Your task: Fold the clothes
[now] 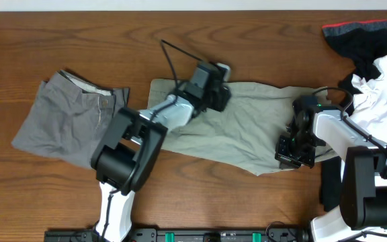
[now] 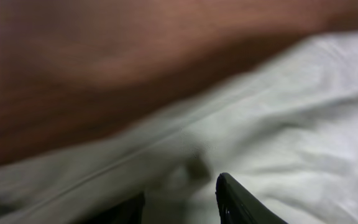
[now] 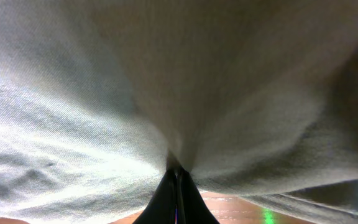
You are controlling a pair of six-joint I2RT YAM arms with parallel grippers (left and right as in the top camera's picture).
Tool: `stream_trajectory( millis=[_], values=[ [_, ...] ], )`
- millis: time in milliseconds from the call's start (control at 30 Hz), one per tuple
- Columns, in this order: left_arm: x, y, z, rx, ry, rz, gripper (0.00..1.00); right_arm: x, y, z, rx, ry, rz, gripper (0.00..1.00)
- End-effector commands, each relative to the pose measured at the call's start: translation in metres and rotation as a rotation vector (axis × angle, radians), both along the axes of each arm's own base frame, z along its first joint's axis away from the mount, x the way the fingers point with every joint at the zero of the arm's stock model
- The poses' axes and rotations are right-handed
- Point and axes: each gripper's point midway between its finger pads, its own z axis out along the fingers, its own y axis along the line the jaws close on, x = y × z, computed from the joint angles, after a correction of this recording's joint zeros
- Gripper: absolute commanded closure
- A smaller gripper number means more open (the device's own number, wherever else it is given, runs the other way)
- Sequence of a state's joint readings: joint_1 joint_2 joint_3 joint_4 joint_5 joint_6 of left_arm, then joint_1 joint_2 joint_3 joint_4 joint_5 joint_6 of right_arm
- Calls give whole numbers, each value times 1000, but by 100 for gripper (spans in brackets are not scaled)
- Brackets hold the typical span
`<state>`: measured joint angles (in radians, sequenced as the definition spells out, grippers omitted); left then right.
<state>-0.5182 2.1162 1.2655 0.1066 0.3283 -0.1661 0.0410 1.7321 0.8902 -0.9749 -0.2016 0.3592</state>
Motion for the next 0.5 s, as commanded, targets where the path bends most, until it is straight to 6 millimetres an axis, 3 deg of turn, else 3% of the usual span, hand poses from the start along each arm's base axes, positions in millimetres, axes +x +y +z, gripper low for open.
stream_trajectory(
  millis=[0,233,333,467],
  values=[
    [39,23,21,-52,-19,119,60,-1,-1,-6,-12,4,13,98],
    [50,47,63,-109,49,124,55,17,1,3,22,-119,121,97],
    [40,60,74,-75,72,118,54,28,1,20,26,-216,155,97],
    [7,75,80,-9,172,105,54,50,2,56,24,-411,162,97]
  ],
)
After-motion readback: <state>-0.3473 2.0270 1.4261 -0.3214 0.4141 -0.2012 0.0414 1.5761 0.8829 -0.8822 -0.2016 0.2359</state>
